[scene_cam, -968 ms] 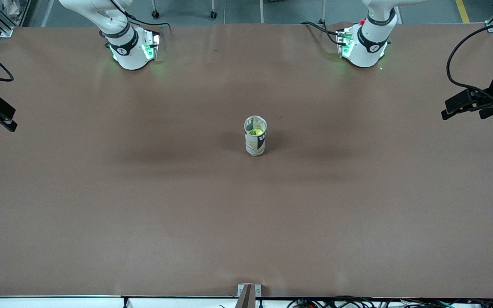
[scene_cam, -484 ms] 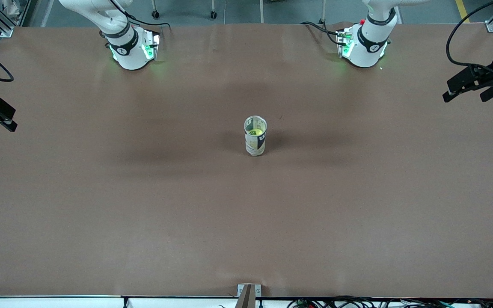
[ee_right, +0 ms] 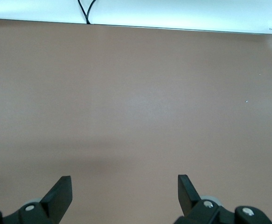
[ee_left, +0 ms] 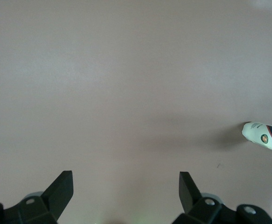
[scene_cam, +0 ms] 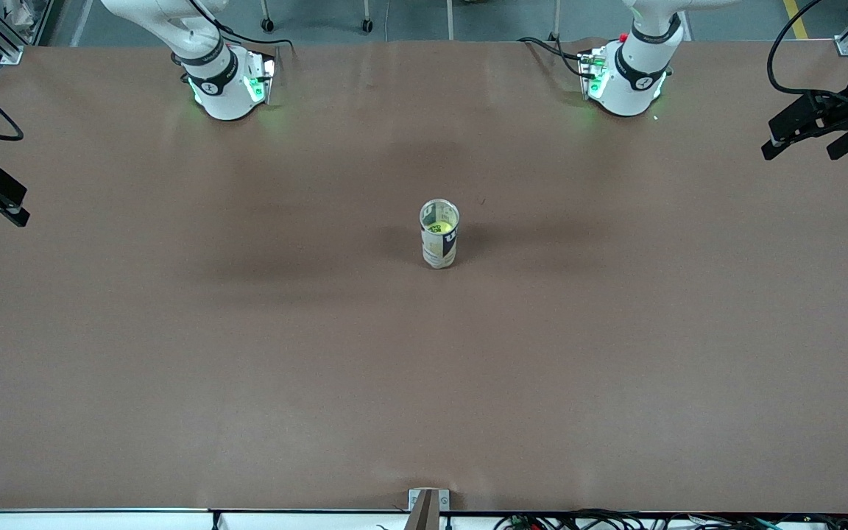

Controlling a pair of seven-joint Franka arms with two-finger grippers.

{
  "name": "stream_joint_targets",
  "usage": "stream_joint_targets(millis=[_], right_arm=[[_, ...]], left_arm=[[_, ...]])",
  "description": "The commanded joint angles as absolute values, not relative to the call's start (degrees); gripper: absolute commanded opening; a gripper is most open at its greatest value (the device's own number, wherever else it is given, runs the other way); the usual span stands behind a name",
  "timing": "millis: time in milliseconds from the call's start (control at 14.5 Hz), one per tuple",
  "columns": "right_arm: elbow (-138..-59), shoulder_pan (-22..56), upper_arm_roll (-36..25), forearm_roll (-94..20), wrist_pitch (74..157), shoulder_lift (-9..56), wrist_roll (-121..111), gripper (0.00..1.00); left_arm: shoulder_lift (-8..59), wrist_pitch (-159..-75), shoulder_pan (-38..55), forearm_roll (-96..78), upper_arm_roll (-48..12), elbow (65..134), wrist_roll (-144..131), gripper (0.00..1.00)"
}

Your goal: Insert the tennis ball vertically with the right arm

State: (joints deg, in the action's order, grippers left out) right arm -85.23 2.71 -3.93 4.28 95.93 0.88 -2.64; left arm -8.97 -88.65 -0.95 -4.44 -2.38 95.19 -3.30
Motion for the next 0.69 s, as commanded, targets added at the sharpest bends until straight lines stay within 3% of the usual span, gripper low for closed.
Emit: stream_joint_targets(millis=[0,622], right_arm=[[-85.3,2.6,-3.9,4.4,96.3,0.9,-2.2,1.0],[-85.3,2.5,-3.9,4.4,96.3,1.1,-2.2,1.0]], left_arm=[[-7.3,-88.0,-0.4,-1.5,-2.2,92.7,-2.6,1.0],[-2.5,-86.4,-0.6,-1.4,-3.3,86.7,-3.3,1.0]])
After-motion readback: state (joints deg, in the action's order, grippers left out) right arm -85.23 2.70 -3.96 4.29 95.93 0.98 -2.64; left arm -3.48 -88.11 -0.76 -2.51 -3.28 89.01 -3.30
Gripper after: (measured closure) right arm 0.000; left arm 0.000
